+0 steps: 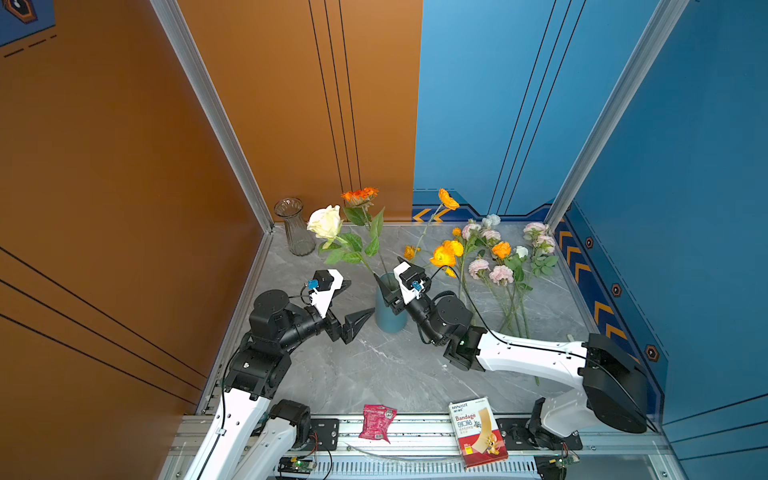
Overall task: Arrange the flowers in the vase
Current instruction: 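Open the right gripper off the rose and draw back toward the flower pile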
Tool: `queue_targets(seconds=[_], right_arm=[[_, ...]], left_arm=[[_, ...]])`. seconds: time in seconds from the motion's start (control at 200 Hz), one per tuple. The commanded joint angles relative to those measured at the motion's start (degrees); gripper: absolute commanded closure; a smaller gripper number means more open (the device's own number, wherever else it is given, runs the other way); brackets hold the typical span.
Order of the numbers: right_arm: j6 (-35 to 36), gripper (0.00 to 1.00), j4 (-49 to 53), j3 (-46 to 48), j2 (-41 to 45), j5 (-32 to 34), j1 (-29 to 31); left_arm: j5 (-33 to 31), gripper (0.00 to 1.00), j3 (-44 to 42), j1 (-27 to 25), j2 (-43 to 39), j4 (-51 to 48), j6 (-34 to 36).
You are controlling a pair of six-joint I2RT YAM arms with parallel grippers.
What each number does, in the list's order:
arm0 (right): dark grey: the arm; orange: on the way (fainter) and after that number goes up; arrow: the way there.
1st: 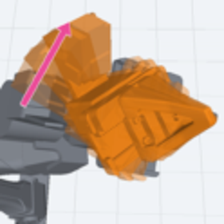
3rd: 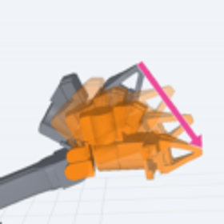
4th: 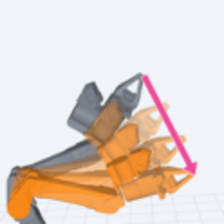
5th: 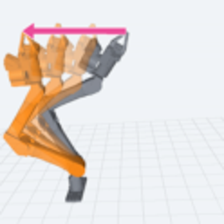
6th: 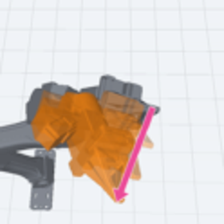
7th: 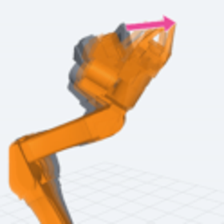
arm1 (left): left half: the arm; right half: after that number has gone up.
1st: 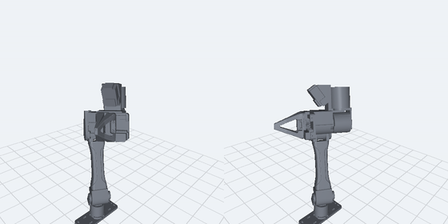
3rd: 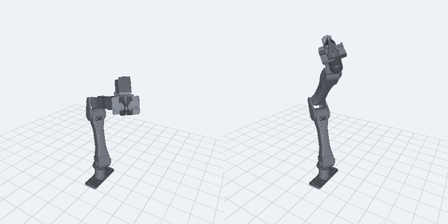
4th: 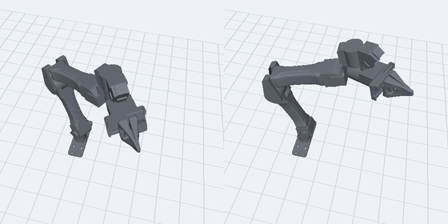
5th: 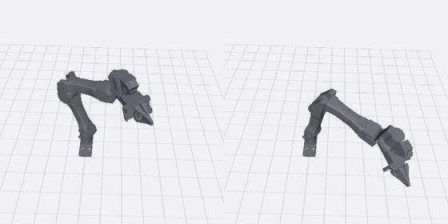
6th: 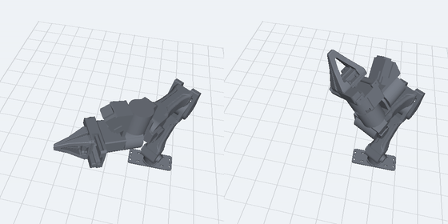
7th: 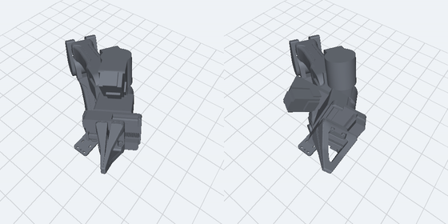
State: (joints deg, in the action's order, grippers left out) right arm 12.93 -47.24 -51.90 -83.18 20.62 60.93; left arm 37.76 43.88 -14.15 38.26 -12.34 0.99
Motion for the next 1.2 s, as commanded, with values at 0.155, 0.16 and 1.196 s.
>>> queue_targets(seconds=[0.155, 0.16, 1.196], right_arm=[[-11.09, 0.23, 38.78, -8.67, 11.35, -11.57, 0.32], [-11.31, 0.23, 39.67, -8.88, 11.45, -11.79, 0.32], [-44.6, 0.51, 72.17, 14.77, 31.66, -9.84, -14.44]], left_arm=[[-0.01, 0.02, -1.34, -1.49, 3.69, 2.98, -0.29], [0.06, 0.02, -1.34, -1.53, 3.76, 2.96, -0.25], [-18.78, 0.02, 1.58, -22.58, 8.29, -8.72, 10.72]])
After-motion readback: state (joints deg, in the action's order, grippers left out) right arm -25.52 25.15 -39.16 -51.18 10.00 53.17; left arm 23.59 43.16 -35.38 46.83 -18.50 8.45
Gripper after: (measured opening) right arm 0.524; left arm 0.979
